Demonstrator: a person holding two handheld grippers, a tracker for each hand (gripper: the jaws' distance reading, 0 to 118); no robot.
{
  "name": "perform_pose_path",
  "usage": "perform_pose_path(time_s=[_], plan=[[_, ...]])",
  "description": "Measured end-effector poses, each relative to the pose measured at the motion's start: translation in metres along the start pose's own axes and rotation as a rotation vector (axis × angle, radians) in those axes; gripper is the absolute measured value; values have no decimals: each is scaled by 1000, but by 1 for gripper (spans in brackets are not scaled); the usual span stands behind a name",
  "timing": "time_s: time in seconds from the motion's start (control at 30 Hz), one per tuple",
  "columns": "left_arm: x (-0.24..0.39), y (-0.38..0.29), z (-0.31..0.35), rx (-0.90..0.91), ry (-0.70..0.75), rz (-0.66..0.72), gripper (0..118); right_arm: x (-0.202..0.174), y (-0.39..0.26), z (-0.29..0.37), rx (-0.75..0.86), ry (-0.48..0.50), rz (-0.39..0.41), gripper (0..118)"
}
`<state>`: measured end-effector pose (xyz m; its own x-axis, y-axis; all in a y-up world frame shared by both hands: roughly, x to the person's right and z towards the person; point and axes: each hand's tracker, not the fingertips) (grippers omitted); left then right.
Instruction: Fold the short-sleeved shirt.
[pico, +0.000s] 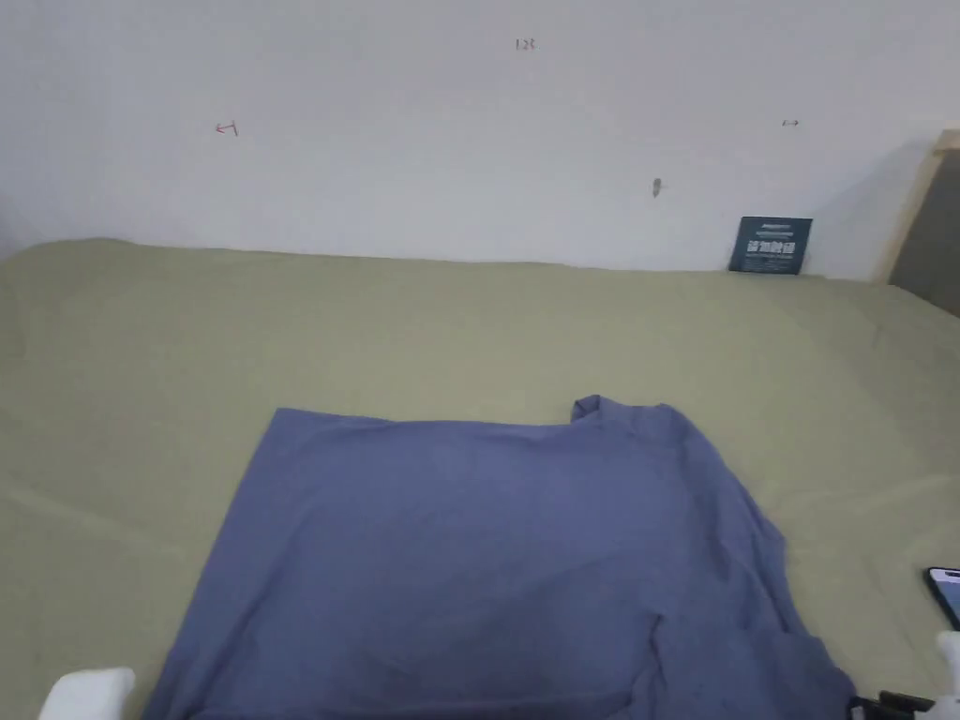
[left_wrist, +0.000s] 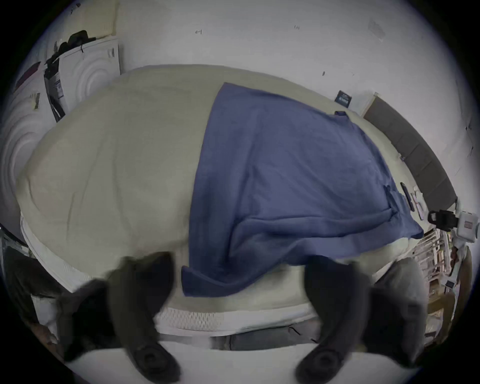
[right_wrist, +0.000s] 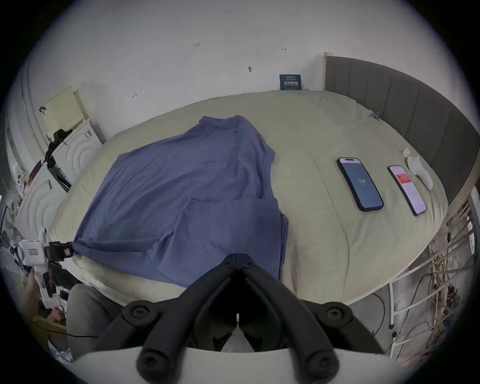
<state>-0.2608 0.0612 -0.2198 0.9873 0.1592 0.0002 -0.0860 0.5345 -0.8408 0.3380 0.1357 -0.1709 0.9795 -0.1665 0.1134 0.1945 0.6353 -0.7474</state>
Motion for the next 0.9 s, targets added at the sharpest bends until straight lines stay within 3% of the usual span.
perform_pose_path(time_s=[0.03,0.1,0.13,0.17,0.2,0.23,0.27,0.4,0.43,0.47,0.5,0.53,0.63,0.77,0.9], plan=[[-3,1,-3,-6,2,-2,3,1,-1,-4,-4,-1,-6,0],[-7,-2,0,23,-41,49,3,7,-2,-8,-13,-9,-15,0],[-9,-1,1,21,-78,64,3,12,-2,-11,-23,-2,-22,6],[-10,0,3,28,-60,54,3,18,-7,-17,-46,32,-41,22],[-9,0,3,29,-50,43,3,22,-8,-21,-62,39,-50,51],[-9,1,3,24,-43,27,3,26,-8,-26,-71,39,-58,91],[-9,2,3,26,-36,24,3,28,-9,-32,-105,31,-62,104],[-10,3,1,19,-36,21,3,27,-12,-52,-169,7,-27,99],[-11,4,0,17,-38,25,3,26,-14,-57,-199,-10,-25,87],[-6,3,1,15,-38,28,3,26,-16,-62,-235,-14,-12,59],[-6,3,0,12,-38,32,3,26,-17,-64,-258,-2,2,17],[-6,4,-1,8,-36,32,3,25,-17,-64,-266,5,12,4],[-4,3,2,2,-33,27,3,18,-19,-56,-220,1,7,4],[-3,9,10,6,-39,24,3,7,-9,-44,-169,-24,100,4],[2,29,29,28,-53,-20,3,2,14,-28,-111,2,113,4]])
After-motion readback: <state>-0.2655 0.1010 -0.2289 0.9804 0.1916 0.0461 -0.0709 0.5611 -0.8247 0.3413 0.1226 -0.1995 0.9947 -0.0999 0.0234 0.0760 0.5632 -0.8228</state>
